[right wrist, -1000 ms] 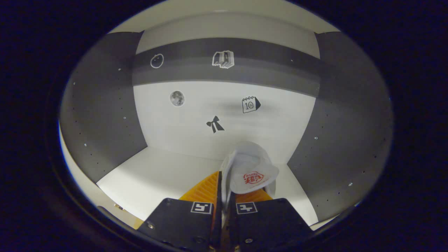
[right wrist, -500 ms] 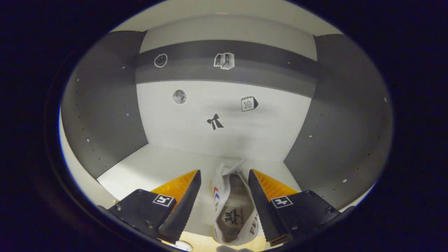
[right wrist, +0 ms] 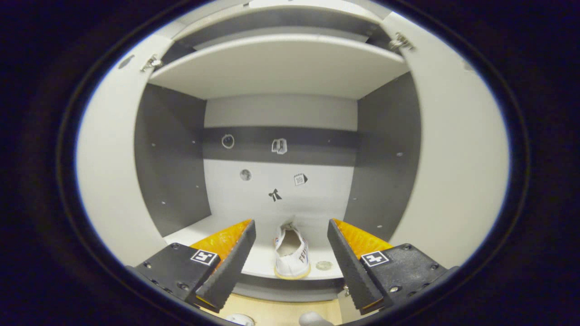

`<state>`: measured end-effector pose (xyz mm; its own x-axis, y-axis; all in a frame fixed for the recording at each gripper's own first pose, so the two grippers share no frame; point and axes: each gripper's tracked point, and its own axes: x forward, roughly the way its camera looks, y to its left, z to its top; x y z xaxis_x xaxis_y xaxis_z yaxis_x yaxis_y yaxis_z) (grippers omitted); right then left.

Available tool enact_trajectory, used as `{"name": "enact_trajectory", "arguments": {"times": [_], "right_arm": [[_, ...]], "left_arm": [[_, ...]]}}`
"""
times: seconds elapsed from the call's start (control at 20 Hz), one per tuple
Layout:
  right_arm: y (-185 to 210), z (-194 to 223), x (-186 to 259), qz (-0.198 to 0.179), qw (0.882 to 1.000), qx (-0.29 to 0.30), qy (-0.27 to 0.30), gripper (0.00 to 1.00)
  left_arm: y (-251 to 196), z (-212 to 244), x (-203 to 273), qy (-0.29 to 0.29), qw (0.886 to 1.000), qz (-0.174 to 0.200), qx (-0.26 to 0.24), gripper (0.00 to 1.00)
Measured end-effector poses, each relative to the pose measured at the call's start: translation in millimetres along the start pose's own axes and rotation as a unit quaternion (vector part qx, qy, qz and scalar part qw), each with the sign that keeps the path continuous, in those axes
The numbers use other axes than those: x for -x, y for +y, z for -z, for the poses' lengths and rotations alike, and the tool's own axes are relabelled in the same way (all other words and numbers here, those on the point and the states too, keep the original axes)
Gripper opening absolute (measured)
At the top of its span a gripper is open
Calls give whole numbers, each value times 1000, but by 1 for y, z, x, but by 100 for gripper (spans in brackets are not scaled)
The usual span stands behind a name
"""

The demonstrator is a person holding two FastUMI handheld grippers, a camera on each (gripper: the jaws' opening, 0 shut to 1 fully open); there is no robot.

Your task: Grab one shoe with the right hand and put it into the shoe cabinet, grab the other shoe with the left hand and put it into the shoe cabinet; then close the right door with the right hand and the left door with the left hand.

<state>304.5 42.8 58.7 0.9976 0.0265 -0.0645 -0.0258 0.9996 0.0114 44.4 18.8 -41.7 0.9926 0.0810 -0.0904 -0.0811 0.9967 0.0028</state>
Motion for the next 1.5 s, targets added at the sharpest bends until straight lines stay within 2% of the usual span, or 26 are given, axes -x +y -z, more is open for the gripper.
{"name": "enact_trajectory", "arguments": {"times": [0.2,0.4,0.55,0.7,0.9,1.15,1.25,1.5], "right_arm": [[-12,3,100,-7,999,-19,-34,100],[-43,18,188,19,998,-26,-60,100],[-61,37,237,39,997,-30,-63,100],[-76,38,272,65,995,-28,-69,100],[-91,43,297,94,993,-8,-73,100],[-97,60,311,101,993,-10,-52,100],[-95,67,312,98,994,-15,-40,100],[-95,75,307,98,995,-15,-20,100]], "left_arm": [[-2,12,3,-2,1000,27,-13,96],[-12,41,-1,0,999,49,-20,96],[-27,85,-3,27,997,69,-12,96],[-42,143,-4,71,994,86,-4,97],[-70,222,-3,140,984,113,-7,96],[-91,305,-4,195,971,127,-50,96],[-93,332,-7,213,966,130,-69,97],[-105,377,-34,251,957,131,-59,97]]}}
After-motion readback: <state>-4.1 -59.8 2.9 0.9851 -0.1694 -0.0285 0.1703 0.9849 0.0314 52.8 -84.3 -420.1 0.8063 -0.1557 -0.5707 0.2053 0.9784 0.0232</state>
